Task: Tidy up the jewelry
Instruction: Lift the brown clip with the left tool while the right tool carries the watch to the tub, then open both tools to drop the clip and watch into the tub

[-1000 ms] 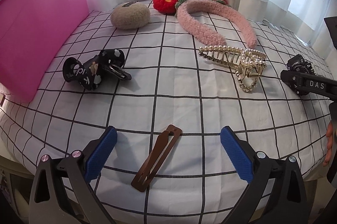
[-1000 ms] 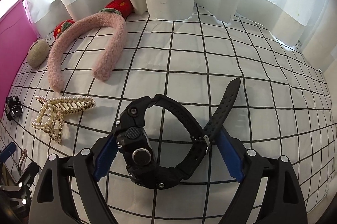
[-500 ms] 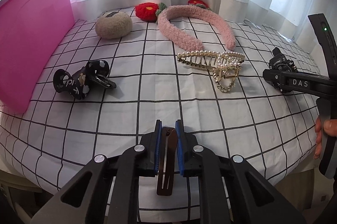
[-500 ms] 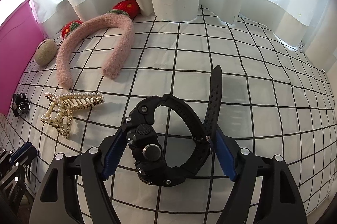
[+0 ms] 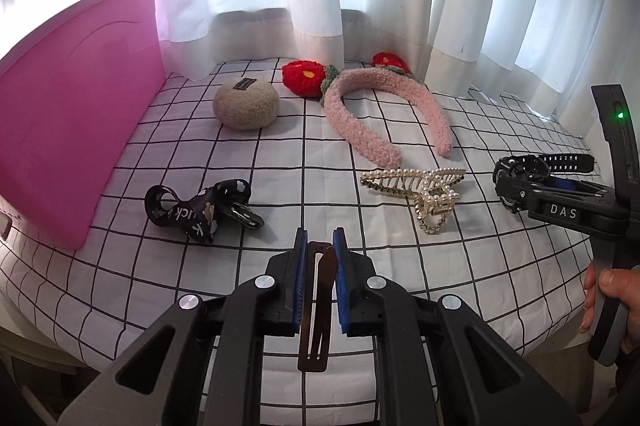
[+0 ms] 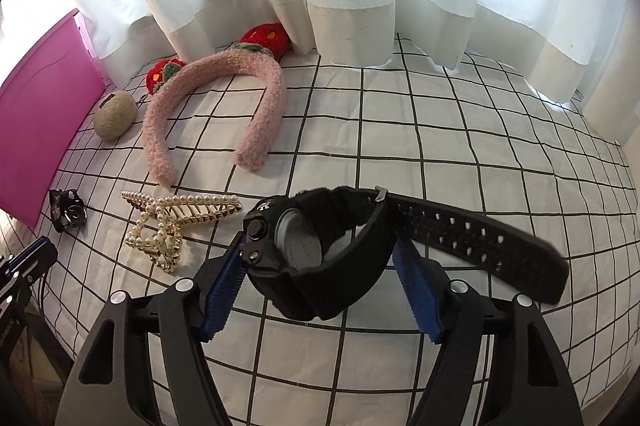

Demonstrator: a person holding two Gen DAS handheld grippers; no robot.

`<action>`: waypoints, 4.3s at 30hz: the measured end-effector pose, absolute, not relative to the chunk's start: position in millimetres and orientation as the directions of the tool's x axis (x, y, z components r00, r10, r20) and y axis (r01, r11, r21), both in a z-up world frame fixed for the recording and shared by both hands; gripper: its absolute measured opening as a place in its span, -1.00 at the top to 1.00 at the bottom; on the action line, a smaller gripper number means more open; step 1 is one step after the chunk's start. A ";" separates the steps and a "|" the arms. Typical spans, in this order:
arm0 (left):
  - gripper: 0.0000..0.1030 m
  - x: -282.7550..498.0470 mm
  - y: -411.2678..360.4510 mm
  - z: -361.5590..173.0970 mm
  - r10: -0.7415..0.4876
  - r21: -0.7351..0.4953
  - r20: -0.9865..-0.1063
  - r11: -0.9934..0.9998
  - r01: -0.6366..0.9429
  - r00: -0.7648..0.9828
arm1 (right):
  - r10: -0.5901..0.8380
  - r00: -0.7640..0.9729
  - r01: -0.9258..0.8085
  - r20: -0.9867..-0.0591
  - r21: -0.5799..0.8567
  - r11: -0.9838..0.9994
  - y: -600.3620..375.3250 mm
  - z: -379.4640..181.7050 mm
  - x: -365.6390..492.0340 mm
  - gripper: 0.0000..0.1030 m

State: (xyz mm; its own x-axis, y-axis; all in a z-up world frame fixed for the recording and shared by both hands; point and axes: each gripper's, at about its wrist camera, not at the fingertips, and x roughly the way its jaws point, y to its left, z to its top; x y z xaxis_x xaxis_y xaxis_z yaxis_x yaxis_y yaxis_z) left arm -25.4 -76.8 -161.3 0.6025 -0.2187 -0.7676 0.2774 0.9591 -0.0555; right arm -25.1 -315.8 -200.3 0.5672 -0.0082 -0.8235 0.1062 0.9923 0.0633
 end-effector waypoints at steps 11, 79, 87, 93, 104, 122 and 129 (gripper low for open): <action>0.75 -18.8 -64.9 -142.1 -0.228 -0.055 -0.744 0.958 0.283 0.628 | -0.022 0.568 0.107 -0.823 0.047 0.993 -308.2 -187.5 -16.2 0.58; 0.75 65.7 261.7 1.9 0.073 -0.148 -0.587 0.969 -0.196 0.806 | 0.470 0.641 -0.572 -0.607 0.031 0.820 98.4 -7.3 110.1 0.58; 0.74 86.0 280.0 -21.0 0.115 -0.116 -0.663 0.960 -0.253 0.740 | 0.438 0.598 -0.565 -0.671 0.035 0.824 117.4 -33.7 125.8 0.58; 0.74 100.1 282.0 -33.1 0.146 -0.076 -0.722 0.955 -0.287 0.676 | 0.408 0.585 -0.546 -0.701 0.031 0.837 119.5 -46.6 133.8 0.58; -0.23 107.1 271.9 -34.7 0.200 0.020 -0.742 0.961 -0.277 0.640 | 0.364 0.569 -0.521 -0.737 0.019 0.854 125.9 -61.7 144.6 0.56; -0.82 110.7 269.5 -34.6 0.225 0.051 -0.767 0.955 -0.292 0.601 | 0.335 0.641 -0.482 -0.690 -0.022 0.876 118.6 -46.1 136.4 -0.16; -0.85 109.9 267.3 -33.3 0.223 0.052 -0.774 0.955 -0.292 0.592 | 0.327 0.646 -0.474 -0.690 -0.027 0.880 119.6 -43.0 131.3 -0.22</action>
State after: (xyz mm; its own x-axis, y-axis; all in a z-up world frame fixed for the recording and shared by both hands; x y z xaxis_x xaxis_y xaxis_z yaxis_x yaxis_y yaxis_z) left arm 109.9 267.3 -33.3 0.5923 0.2234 -0.7741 -0.2923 0.9549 0.0519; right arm 131.3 119.6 -43.0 0.6462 0.3269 -0.6896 -0.4743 0.8799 -0.0274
